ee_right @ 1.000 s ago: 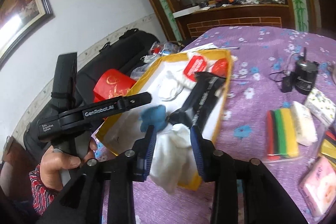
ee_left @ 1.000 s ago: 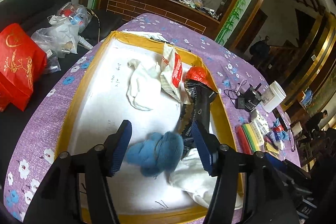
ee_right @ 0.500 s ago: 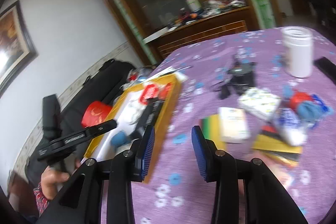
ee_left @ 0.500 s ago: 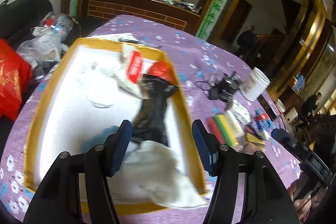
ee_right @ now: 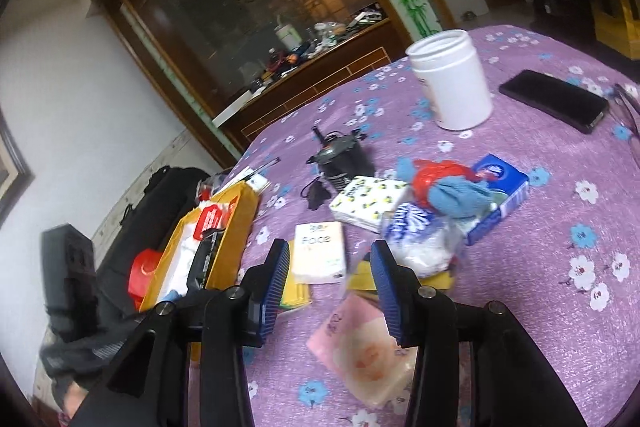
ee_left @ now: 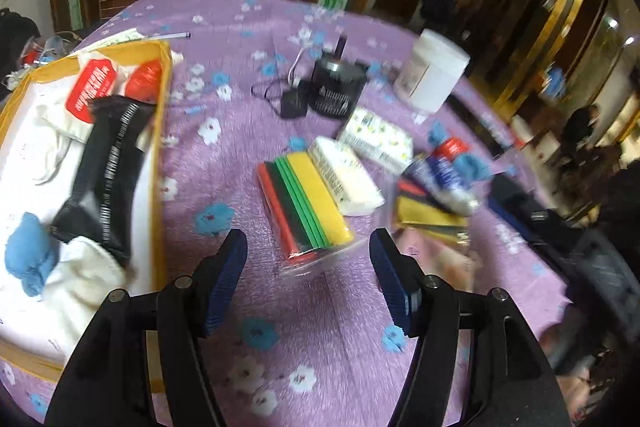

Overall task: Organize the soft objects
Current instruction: 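Move the left tool to the striped sponge pack while the right tool reaches the pink tissue pack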

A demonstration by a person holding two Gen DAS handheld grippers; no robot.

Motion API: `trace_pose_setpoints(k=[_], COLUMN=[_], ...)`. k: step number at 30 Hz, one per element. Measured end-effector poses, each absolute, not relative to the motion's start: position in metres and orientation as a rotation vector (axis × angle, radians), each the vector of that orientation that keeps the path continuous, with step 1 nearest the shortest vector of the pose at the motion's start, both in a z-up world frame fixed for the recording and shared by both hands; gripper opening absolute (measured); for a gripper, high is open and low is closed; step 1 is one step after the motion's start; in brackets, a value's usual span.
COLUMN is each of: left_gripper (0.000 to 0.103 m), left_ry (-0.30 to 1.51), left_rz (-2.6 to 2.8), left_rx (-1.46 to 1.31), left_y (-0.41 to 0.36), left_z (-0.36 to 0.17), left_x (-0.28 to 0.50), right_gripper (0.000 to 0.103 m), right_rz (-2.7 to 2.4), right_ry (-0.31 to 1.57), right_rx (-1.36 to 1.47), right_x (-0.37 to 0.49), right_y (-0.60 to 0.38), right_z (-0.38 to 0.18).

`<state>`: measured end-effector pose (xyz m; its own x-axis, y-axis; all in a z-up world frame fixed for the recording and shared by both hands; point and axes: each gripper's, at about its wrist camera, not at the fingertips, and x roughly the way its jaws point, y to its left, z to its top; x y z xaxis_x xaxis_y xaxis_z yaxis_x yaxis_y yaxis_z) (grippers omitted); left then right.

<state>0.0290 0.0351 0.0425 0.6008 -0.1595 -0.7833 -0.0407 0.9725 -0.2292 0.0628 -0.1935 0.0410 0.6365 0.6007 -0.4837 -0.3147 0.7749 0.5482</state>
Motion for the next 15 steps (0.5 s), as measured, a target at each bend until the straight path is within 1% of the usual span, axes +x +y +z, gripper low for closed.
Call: trace_pose_setpoints(k=[9,11,13,15], left_gripper=[0.062,0.063,0.062,0.049], left_ry=[1.008,0.999,0.940,0.908], left_rz=[0.049,0.049,0.043,0.027], left_rx=[-0.189,-0.164,-0.134,-0.126], left_y=[0.023,0.018,0.015,0.015], left_z=[0.015,0.009,0.006,0.005], left_x=[0.073,0.080,0.080,0.077], right_gripper=[0.046,0.046,0.047,0.049], right_rz=[0.569,0.567,0.561,0.551], right_ry=[0.700,0.694,0.690,0.689], right_rx=[0.478,0.484,0.490,0.498], right_x=[0.063,0.062,0.062,0.062], right_y=[-0.197,-0.199,-0.201,-0.204], right_z=[0.040,0.041,0.041,0.040])
